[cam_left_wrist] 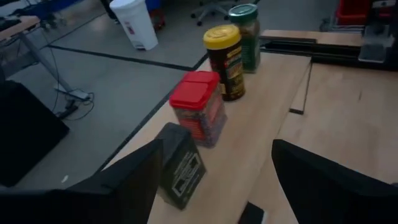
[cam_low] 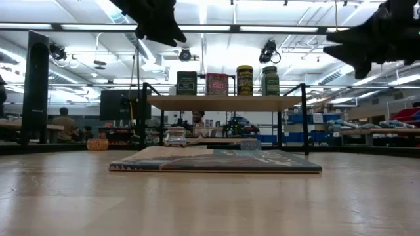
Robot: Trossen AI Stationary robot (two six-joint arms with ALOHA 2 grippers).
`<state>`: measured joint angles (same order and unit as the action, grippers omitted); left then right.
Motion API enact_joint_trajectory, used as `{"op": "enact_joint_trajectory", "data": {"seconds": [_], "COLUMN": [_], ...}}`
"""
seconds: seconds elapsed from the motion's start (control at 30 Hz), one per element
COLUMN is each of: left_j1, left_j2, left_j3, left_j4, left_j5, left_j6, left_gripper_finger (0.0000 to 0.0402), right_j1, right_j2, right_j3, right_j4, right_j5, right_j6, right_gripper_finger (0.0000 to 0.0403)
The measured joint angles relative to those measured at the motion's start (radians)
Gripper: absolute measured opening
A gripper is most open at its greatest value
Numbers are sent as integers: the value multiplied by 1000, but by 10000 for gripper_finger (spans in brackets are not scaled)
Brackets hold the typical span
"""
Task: Shelf spices
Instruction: Remove the black seasoning can from the shelf
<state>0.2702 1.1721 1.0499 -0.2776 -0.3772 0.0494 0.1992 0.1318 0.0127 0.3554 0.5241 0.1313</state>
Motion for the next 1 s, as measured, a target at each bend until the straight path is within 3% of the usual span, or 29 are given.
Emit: {"op": "enact_joint_trajectory", "data": {"seconds": [0.13, 0.27, 0.37, 1.0], "left_j1": [50, 104, 140, 210], "left_j2": [5, 36, 85, 405], "left_j3": [18, 50, 100, 409], "left_j4": [3, -20, -72, -370], "left_j5": [30, 81, 125, 189], "left_j6": [20, 41, 68, 237], "left_gripper_finger": [305, 305, 306, 306], "right_j1": [-41, -79, -97, -117], "right_j2": [0, 1, 1, 14], "right_j3": [0, 0, 0, 0], "right_j4": [46, 61, 119, 102], "right_j5": [-29, -170, -215, -202], "right_j6": [130, 130, 137, 149], "right_gripper_finger": [176, 176, 176, 176]}}
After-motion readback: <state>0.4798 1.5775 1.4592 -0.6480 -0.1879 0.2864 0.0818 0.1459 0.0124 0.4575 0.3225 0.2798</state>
